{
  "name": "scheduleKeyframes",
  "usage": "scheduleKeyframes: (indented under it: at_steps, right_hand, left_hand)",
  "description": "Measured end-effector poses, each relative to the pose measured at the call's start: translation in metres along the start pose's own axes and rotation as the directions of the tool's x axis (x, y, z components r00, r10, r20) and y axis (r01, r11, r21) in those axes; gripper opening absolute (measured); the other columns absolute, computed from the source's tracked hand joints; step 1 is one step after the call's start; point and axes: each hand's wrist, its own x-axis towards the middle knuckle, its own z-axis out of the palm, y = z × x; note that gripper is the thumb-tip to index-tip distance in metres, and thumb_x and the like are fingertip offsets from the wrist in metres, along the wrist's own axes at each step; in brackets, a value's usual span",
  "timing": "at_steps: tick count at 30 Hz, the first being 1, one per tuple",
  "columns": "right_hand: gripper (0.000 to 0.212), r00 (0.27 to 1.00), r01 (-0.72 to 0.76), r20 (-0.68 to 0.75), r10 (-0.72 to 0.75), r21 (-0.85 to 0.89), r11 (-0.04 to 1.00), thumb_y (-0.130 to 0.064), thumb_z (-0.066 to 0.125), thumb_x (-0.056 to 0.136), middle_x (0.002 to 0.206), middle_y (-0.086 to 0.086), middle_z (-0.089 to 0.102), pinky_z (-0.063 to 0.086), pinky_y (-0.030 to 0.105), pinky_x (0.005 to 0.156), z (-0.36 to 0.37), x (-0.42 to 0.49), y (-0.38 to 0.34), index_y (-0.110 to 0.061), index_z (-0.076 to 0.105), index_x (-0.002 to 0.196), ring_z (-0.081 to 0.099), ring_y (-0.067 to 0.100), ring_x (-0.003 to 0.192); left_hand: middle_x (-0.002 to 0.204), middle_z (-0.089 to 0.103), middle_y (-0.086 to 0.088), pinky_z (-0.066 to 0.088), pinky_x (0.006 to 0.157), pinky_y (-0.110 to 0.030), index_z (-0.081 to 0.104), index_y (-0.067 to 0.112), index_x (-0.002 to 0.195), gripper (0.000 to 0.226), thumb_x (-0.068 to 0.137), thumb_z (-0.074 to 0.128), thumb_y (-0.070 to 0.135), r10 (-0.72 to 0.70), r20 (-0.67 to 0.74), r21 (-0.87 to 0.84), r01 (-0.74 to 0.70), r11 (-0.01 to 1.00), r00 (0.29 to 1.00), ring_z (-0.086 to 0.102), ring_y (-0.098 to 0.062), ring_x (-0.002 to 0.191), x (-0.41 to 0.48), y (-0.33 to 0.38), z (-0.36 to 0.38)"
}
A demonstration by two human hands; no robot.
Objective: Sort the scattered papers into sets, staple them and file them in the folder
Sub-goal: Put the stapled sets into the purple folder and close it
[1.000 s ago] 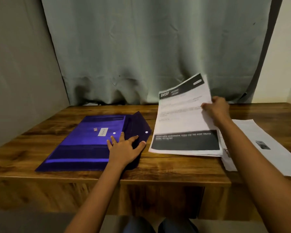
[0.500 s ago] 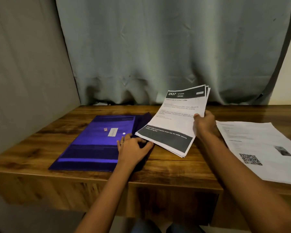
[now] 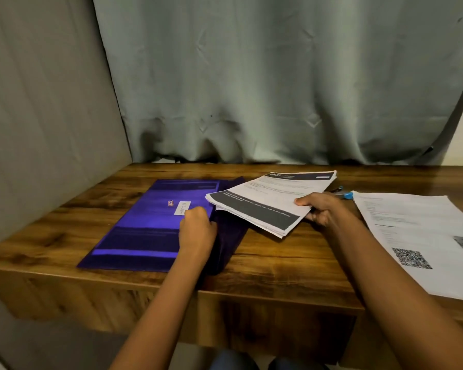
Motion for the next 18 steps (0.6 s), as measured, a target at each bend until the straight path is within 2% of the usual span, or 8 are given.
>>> scheduleKeyframes:
  at_steps: [4, 7, 9, 13, 16, 18]
  right_hand:
    - [0.051, 0.99, 0.107, -0.079, -0.117, -0.123, 0.987, 0.019, 0.055, 0.083, 0.134, 0.014, 0.056, 0.051, 0.034, 0.072, -0.003, -0.002, -0.003, -0.003, 0.05, 0.129, 0.057, 0.035, 0.115]
    - [0.049, 0.972, 0.166, -0.11, -0.205, -0.293, 0.942, 0.014, 0.061, 0.083, 0.138, 0.013, 0.052, 0.046, 0.034, 0.078, -0.004, -0.004, -0.003, -0.003, 0.05, 0.128, 0.052, 0.035, 0.123]
    - [0.049, 0.967, 0.195, -0.095, -0.237, -0.327, 0.925, 0.013, 0.062, 0.081, 0.138, 0.014, 0.052, 0.046, 0.034, 0.079, -0.004, -0.003, -0.003, -0.002, 0.051, 0.127, 0.051, 0.035, 0.124]
    - [0.051, 0.972, 0.174, -0.096, -0.215, -0.321, 0.931, 0.017, 0.061, 0.08, 0.136, 0.016, 0.053, 0.046, 0.033, 0.079, -0.002, -0.005, -0.003, 0.001, 0.052, 0.128, 0.052, 0.035, 0.122]
    - [0.052, 0.979, 0.132, -0.118, -0.169, -0.268, 0.954, 0.018, 0.059, 0.081, 0.137, 0.017, 0.053, 0.046, 0.035, 0.081, -0.003, -0.003, -0.001, 0.002, 0.051, 0.129, 0.053, 0.037, 0.121]
    - [0.052, 0.983, 0.091, -0.134, -0.124, -0.225, 0.97, 0.019, 0.058, 0.081, 0.137, 0.016, 0.053, 0.048, 0.038, 0.087, -0.005, 0.001, 0.001, 0.001, 0.051, 0.129, 0.053, 0.038, 0.12]
  left_hand:
    - [0.085, 0.048, -0.015, 0.032, 0.063, -0.032, 0.045, 0.001, 0.076, 0.016, 0.089, 0.053, 0.007, 0.028, -0.036, 0.025, -0.027, 0.999, 0.999, 0.043, -0.029, 0.073, 0.004, 0.0, -0.003]
    - [0.078, 0.042, -0.014, 0.029, 0.063, -0.033, 0.05, -0.003, 0.077, 0.017, 0.091, 0.048, 0.005, 0.032, -0.099, 0.004, -0.032, 0.999, 0.995, 0.046, -0.034, 0.076, 0.01, -0.002, -0.005]
    - [0.074, 0.043, -0.015, 0.027, 0.06, -0.032, 0.045, -0.001, 0.071, 0.021, 0.092, 0.046, 0.003, 0.025, -0.157, -0.012, -0.028, 1.0, 0.987, 0.041, -0.027, 0.069, 0.012, -0.005, -0.007]
    - [0.061, 0.045, -0.009, 0.026, 0.045, -0.024, 0.049, 0.0, 0.067, 0.026, 0.093, 0.046, 0.003, -0.009, -0.252, -0.14, -0.027, 0.99, 0.968, 0.042, -0.017, 0.051, 0.013, -0.012, -0.01]
    - [0.061, 0.051, -0.007, 0.027, 0.042, -0.014, 0.058, -0.001, 0.072, 0.025, 0.094, 0.047, 0.004, -0.023, -0.258, -0.207, -0.032, 0.978, 0.966, 0.044, -0.01, 0.05, 0.014, -0.016, -0.01]
    - [0.06, 0.05, -0.005, 0.03, 0.039, -0.014, 0.057, 0.002, 0.07, 0.025, 0.093, 0.048, 0.004, -0.025, -0.264, -0.227, -0.037, 0.973, 0.964, 0.044, -0.007, 0.049, 0.013, -0.018, -0.009]
